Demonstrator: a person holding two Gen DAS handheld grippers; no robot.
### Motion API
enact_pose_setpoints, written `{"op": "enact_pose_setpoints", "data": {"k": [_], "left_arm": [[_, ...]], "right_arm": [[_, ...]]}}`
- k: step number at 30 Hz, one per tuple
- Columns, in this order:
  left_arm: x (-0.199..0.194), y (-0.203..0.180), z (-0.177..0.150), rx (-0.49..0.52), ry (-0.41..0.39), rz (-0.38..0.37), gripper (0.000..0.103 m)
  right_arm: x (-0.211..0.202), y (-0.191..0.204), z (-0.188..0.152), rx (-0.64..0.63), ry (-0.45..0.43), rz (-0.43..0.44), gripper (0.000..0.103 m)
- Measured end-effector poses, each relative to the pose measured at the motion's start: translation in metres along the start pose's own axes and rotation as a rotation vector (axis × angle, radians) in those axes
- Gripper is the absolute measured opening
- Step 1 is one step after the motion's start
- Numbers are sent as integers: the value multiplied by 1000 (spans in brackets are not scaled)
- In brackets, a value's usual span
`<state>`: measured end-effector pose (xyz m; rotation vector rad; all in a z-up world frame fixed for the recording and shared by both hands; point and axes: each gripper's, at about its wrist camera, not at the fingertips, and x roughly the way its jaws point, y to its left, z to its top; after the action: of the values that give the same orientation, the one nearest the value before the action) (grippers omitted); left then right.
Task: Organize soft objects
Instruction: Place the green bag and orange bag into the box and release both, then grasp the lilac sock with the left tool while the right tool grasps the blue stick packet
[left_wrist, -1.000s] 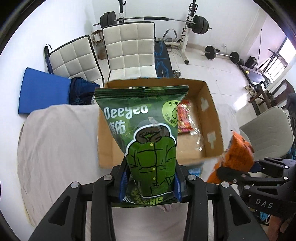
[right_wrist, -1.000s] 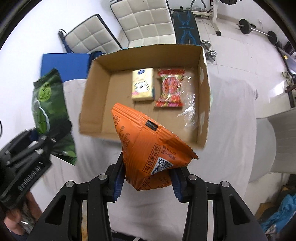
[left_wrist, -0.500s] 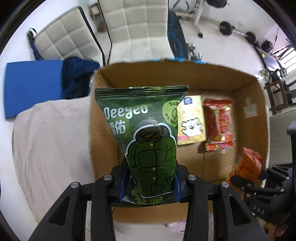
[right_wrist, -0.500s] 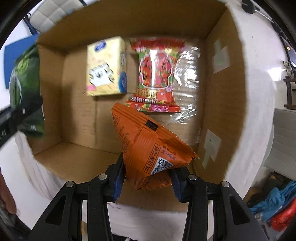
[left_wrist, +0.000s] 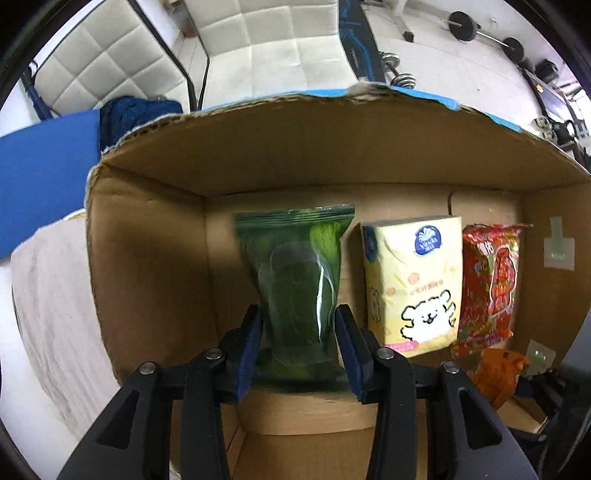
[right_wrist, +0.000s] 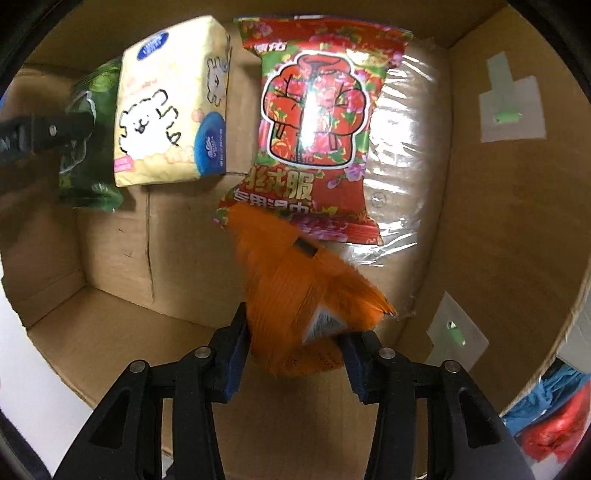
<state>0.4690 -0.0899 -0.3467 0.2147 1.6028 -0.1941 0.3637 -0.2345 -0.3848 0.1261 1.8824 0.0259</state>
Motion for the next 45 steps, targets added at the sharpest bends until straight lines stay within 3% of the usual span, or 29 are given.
{"op": "enact_pose_setpoints", "data": {"k": [1,3,5,9,17,19,21,24,27,45], "left_arm": [[1,1,3,-11,8,-12,41],[0,2,6,-27,8,-12,41],[-4,4,9,-29,-2,-14,43],[-22,1,2,-29,-34,-13,49],[-70,-1,-28,-34,-131,-23,56],[-82,-4,-42,-33,-154,-32,59],[-92,-6,-56,-34,-177,-36,71],[-104,-6,-76,-57,-219,-43,92],[-110,-3,-93,-81,-235,-45,98],[-174,-10,-192,-135,-411,-20,99]], "right_arm": [[1,0,1,7,9,0,51],[0,-2,1,21,10,18,66],[-7,-3,1,20,3,20,74],[-24,-1,2,4,-14,17,81],[-64,1,-13,8,-81,9,83],[-73,3,-21,7,-104,8,90],[-82,0,-36,11,-139,12,101],[-98,0,-52,26,-207,2,103],[-116,0,-68,39,-274,-13,103],[-165,14,-179,45,-550,-54,103]]}}
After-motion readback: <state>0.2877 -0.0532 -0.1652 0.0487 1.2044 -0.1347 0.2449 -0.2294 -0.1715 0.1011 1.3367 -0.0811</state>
